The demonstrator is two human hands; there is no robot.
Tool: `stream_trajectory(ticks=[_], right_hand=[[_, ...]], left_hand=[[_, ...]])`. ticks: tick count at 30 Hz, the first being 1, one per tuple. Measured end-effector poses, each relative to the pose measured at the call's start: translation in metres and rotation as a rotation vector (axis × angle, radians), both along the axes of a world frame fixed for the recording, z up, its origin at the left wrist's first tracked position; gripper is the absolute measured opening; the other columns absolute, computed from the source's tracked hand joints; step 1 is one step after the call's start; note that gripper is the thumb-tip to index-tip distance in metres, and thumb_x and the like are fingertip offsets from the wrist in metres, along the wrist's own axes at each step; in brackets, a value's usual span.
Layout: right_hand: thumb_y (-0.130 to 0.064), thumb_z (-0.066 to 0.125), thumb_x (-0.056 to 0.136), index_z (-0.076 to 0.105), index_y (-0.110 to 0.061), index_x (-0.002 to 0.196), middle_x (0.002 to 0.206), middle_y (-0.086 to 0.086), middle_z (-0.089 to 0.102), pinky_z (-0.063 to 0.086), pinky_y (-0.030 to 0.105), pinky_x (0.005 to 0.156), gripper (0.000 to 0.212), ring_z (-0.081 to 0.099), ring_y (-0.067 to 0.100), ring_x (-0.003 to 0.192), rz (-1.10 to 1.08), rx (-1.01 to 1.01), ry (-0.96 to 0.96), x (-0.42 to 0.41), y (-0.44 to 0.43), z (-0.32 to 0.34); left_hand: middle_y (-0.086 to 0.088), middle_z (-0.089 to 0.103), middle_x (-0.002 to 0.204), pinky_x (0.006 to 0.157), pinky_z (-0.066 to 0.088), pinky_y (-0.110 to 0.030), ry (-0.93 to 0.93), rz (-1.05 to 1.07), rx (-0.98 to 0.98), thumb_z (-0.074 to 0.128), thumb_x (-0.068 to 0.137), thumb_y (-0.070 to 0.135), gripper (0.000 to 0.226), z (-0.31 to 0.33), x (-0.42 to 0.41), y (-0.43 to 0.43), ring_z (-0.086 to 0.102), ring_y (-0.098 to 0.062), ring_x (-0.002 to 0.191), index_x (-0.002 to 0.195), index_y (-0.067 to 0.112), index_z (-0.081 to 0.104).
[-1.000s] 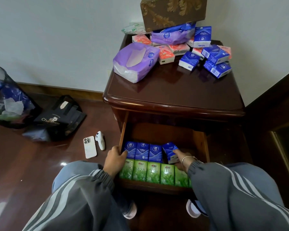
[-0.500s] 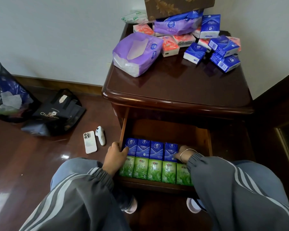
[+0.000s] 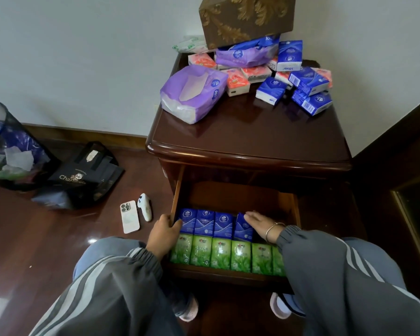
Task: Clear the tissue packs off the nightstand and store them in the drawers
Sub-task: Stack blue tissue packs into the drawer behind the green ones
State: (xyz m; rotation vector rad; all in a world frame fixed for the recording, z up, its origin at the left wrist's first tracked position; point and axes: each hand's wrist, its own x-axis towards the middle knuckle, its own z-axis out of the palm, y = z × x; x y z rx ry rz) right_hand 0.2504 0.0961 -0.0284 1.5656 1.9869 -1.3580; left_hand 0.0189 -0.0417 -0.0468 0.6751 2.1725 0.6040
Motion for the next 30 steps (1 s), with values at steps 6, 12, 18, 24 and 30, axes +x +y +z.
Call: stream_trajectory(ticks=[6, 12, 18, 24, 30], right_hand=[[-0.032, 0.054, 0.092, 0.048, -0.019, 0.134, 0.14, 0.002, 0.049, 0.031, 0.015, 0.098, 0.044, 0.045, 0.013, 0.129, 0.192, 0.288, 0.123, 0.037, -0.009, 0.088], [-0.011, 0.065, 0.085, 0.064, -0.007, 0.111, 0.115, 0.009, 0.064, 0.033, 0.014, 0.092, 0.027, 0.059, 0.024, 0.11, -0.051, 0.989, 0.367, 0.079, 0.038, 0.158], [-0.041, 0.048, 0.094, 0.031, -0.009, 0.144, 0.155, 0.013, 0.022, 0.017, 0.043, 0.116, 0.061, 0.013, 0.029, 0.145, -0.151, 0.862, 0.062, 0.062, 0.12, 0.152], [-0.055, 0.031, 0.094, 0.025, -0.021, 0.147, 0.157, 0.005, 0.019, 0.023, 0.043, 0.114, 0.064, 0.013, 0.022, 0.145, -0.097, 0.931, -0.159, 0.054, 0.13, 0.133], [-0.054, 0.035, 0.091, 0.031, -0.023, 0.145, 0.155, 0.003, 0.026, 0.026, 0.04, 0.113, 0.061, 0.019, 0.02, 0.144, -0.132, 1.017, -0.139, 0.052, 0.127, 0.127]], left_hand=[[-0.017, 0.065, 0.105, 0.086, 0.045, -0.038, 0.227, -0.065, 0.172, 0.055, 0.092, 0.018, 0.023, 0.033, 0.002, 0.002, 0.059, -0.034, 0.103, 0.108, 0.003, 0.062], [0.004, 0.064, 0.096, 0.079, 0.041, -0.018, 0.413, -0.178, 0.621, 0.059, 0.089, 0.006, 0.016, 0.114, 0.024, 0.026, 0.061, -0.012, 0.087, 0.101, 0.013, 0.067], [0.0, 0.062, 0.101, 0.088, 0.043, -0.026, 0.56, -0.42, 0.807, 0.057, 0.09, 0.01, 0.017, 0.181, 0.053, 0.102, 0.057, -0.014, 0.095, 0.105, 0.01, 0.065], [-0.009, 0.058, 0.116, 0.096, 0.042, -0.038, 0.644, -0.485, 0.717, 0.058, 0.09, 0.023, 0.031, 0.193, 0.07, 0.185, 0.055, -0.026, 0.109, 0.118, 0.008, 0.06], [-0.008, 0.048, 0.137, 0.103, 0.038, -0.044, 0.698, -0.546, 0.663, 0.054, 0.092, 0.037, 0.05, 0.199, 0.093, 0.27, 0.043, -0.027, 0.127, 0.138, 0.018, 0.047]])
